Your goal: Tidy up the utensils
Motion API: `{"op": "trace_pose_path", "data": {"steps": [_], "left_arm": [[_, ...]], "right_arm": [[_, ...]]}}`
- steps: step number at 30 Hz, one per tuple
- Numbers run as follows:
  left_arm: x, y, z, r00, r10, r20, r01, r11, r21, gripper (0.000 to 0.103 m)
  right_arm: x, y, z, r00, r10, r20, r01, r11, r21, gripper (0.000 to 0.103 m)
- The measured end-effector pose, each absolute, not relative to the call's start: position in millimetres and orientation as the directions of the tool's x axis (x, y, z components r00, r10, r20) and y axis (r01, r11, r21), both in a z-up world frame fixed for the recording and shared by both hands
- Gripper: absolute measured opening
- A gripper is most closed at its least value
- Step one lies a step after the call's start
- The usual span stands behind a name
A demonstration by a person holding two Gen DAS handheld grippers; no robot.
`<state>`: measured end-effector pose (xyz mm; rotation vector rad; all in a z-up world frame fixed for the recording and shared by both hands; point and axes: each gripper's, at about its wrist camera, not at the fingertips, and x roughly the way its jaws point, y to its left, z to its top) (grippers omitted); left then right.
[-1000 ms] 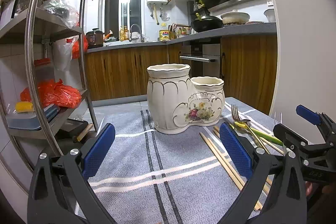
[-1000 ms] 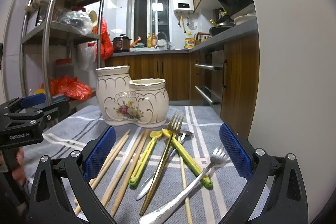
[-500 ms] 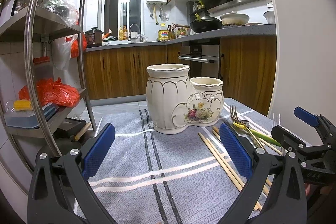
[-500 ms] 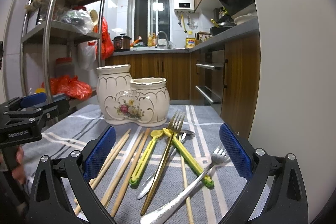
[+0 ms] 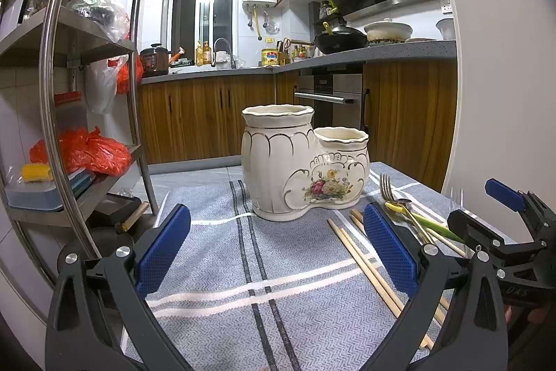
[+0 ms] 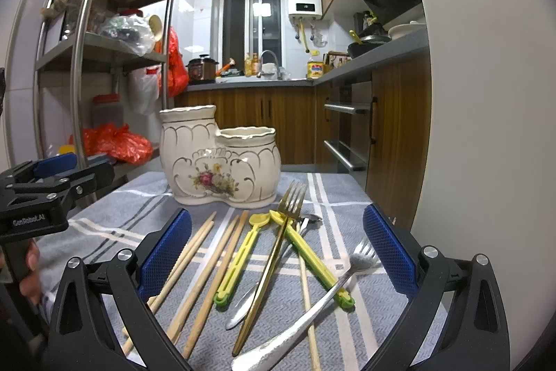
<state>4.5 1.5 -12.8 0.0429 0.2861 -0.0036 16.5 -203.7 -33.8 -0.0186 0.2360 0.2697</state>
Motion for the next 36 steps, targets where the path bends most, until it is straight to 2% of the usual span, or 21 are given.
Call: {"op": "trace_pose_path", "data": {"steps": [36], "left_arm": [[4.6,-0.5,-15.5,0.957,0.0,-0.289,0.011,0.999,0.038,0.098]], "right_arm": [[19.1,-199.6,-38.1,0.928,0.268,-0.26,-0.275,0.961,0.008,0.098]]}}
